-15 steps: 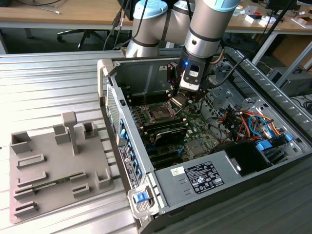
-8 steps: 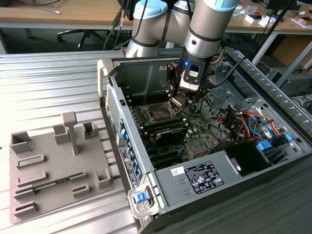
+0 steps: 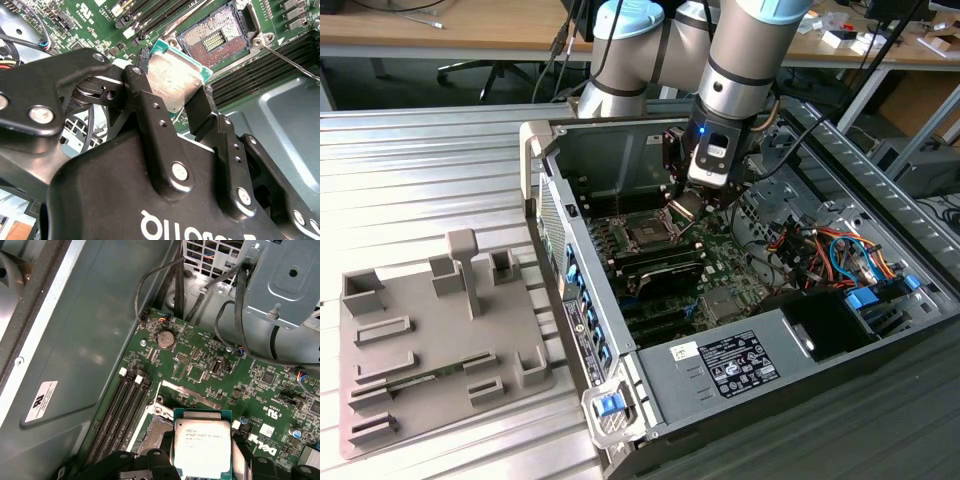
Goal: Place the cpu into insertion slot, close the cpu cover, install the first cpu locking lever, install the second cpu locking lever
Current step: 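Place the cpu into insertion slot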
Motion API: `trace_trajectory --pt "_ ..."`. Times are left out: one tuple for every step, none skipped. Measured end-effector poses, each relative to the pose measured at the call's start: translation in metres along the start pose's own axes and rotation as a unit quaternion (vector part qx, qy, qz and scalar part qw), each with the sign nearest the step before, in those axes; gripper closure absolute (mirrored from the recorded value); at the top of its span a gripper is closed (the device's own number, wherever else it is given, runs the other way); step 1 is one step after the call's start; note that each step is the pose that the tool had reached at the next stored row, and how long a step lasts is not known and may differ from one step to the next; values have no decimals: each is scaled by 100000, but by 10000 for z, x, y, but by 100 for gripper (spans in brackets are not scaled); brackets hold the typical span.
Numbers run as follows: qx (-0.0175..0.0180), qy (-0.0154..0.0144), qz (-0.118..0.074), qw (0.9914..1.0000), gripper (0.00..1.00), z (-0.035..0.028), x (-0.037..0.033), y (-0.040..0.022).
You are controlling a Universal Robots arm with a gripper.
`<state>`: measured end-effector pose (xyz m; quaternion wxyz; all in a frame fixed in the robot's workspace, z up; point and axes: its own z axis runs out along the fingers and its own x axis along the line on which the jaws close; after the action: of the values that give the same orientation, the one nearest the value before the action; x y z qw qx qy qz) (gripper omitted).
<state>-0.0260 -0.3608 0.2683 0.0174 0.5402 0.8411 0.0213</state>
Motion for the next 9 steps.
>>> trace_trajectory --pt "-1 -1 34 100000 46 0 0 0" --pt "0 -5 111 100000 46 1 0 0" --pt "1 -8 168 100000 46 1 0 0" --pt "0 -10 197 100000 46 1 0 0" --pt "-1 -12 232 100000 46 2 0 0" --pt "3 -18 304 100000 46 2 0 0" --pt "1 -20 361 99999 46 2 0 0" --pt "3 -20 397 99999 46 2 0 0" --pt "1 -22 435 99999 46 3 0 0"
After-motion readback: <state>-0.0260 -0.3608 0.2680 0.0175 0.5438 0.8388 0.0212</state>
